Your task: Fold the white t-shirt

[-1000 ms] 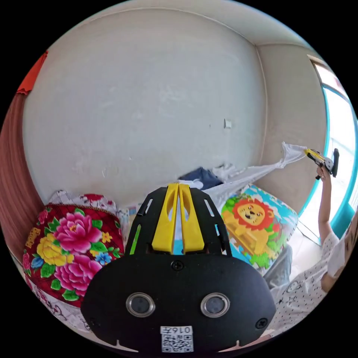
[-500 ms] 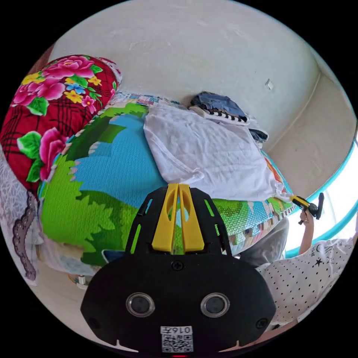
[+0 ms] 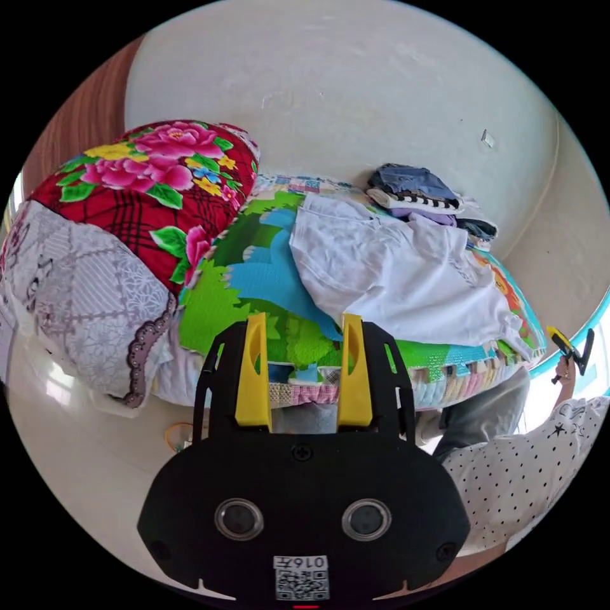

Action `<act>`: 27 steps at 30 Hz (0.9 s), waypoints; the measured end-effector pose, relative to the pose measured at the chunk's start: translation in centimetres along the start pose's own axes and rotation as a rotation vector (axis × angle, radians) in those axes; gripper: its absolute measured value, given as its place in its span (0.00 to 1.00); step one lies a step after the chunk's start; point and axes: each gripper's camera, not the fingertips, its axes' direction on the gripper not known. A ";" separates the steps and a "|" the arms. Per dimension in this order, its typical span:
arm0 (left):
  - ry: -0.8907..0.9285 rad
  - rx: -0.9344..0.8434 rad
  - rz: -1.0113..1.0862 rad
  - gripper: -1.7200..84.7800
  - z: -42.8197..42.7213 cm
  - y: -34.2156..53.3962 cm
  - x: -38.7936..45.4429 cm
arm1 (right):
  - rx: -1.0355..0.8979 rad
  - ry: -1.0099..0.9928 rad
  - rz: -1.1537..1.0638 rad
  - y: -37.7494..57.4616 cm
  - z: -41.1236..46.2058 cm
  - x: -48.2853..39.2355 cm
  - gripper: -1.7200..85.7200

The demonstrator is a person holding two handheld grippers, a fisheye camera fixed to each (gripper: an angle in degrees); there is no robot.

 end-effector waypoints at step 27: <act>-0.081 -0.058 0.082 0.01 6.4 -9.1 7.4 | 0.045 0.051 0.166 3.3 1.5 3.2 0.04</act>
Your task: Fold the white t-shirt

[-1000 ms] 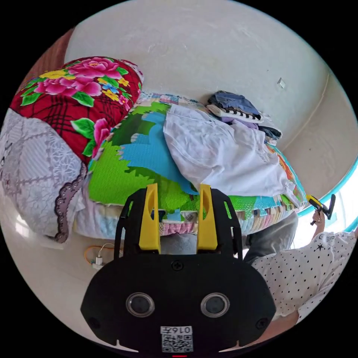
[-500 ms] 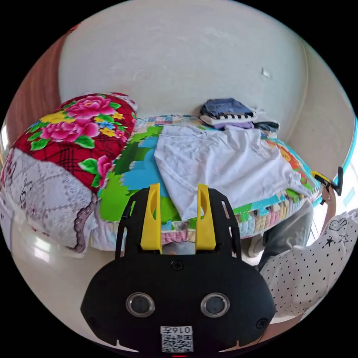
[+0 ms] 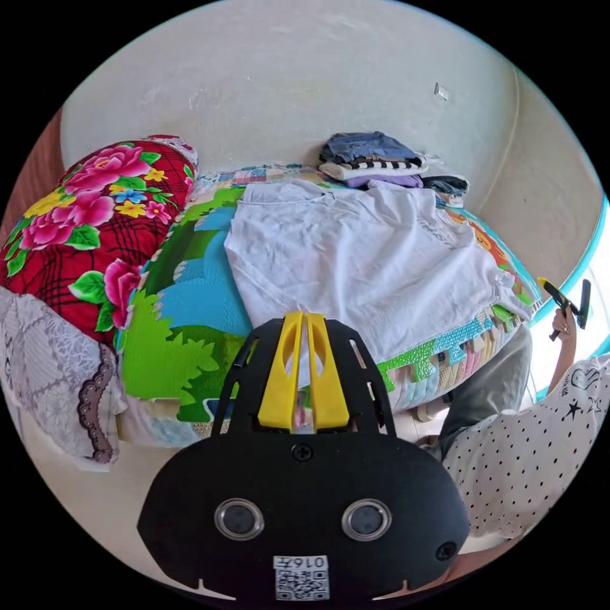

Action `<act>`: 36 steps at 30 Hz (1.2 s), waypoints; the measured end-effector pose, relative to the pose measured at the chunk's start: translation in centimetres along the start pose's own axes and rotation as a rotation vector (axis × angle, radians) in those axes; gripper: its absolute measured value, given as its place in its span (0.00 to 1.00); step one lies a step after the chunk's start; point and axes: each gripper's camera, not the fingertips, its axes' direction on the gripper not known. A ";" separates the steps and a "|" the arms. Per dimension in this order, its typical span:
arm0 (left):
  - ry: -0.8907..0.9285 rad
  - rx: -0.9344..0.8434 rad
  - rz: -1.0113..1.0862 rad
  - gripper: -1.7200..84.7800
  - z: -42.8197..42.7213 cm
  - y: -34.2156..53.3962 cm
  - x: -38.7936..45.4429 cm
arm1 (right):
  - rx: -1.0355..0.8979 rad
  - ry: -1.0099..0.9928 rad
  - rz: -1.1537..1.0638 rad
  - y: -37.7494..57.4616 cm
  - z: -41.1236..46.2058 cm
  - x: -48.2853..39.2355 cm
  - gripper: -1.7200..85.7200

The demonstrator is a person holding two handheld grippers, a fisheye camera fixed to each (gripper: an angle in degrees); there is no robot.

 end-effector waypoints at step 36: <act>0.282 -0.090 0.084 0.01 20.3 -41.3 -12.4 | -0.113 -0.117 -0.392 -22.8 20.2 -14.3 0.09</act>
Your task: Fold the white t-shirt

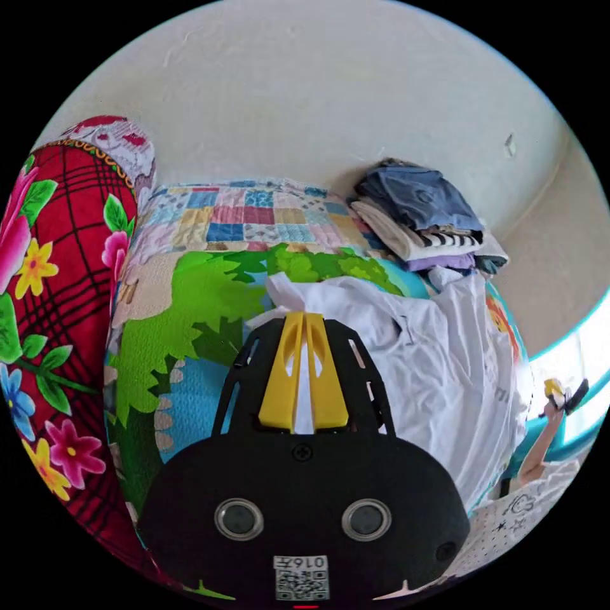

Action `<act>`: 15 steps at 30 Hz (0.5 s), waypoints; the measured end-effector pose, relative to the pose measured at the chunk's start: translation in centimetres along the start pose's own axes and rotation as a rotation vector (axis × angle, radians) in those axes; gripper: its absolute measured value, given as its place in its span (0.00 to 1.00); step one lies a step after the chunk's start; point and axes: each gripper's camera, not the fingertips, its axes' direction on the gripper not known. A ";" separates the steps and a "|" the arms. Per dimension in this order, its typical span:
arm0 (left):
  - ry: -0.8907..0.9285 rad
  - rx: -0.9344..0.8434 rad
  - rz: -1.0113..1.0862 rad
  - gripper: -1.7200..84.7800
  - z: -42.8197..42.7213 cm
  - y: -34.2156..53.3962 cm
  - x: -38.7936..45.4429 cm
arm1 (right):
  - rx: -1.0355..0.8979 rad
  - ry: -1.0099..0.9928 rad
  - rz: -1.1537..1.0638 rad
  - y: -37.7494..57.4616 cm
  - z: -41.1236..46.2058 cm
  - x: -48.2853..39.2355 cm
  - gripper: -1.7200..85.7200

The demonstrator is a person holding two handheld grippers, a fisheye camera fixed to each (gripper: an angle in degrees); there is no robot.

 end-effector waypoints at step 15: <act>-0.028 0.039 0.320 0.03 -5.2 8.8 5.6 | -0.294 -0.431 -0.380 -37.0 35.8 -12.6 0.13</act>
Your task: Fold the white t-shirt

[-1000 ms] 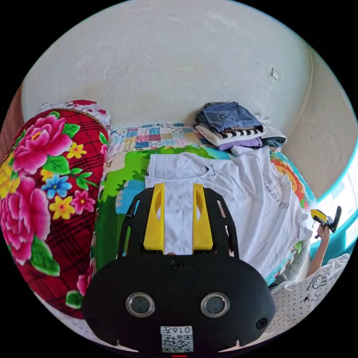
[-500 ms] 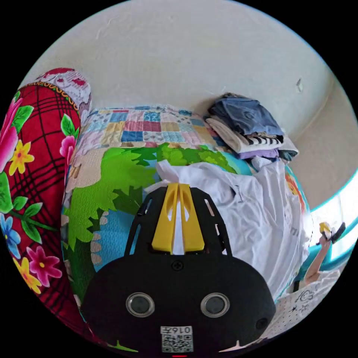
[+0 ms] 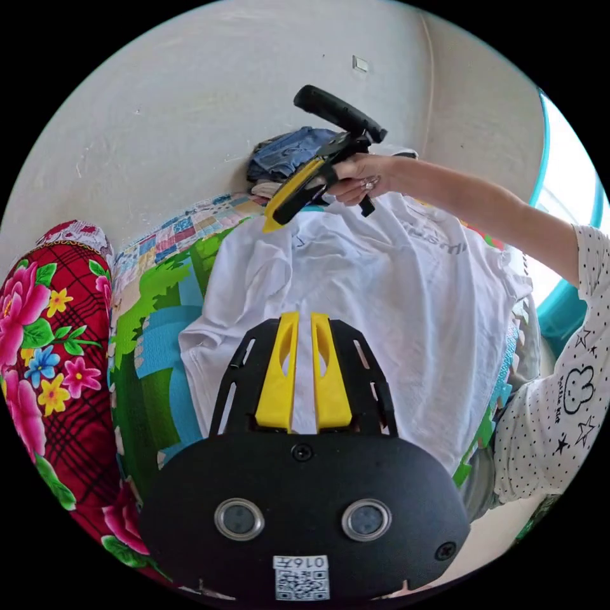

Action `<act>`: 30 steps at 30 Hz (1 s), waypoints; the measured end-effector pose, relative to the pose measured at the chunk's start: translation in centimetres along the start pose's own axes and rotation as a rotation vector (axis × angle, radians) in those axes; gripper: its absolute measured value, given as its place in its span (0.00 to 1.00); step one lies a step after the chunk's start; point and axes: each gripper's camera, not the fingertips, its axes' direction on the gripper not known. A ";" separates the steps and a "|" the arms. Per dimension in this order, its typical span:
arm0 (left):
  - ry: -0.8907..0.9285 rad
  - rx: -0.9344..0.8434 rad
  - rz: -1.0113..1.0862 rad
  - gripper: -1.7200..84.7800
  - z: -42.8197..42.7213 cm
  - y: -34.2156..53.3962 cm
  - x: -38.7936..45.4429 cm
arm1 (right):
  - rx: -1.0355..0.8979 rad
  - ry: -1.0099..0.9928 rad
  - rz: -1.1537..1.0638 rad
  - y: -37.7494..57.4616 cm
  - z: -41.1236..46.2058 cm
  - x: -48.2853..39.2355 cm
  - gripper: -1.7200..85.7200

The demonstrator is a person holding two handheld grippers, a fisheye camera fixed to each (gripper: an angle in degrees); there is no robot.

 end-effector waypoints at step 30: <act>0.037 -0.167 0.081 0.13 -3.6 -4.3 0.5 | 0.024 0.180 -0.284 -9.3 3.6 -1.1 0.15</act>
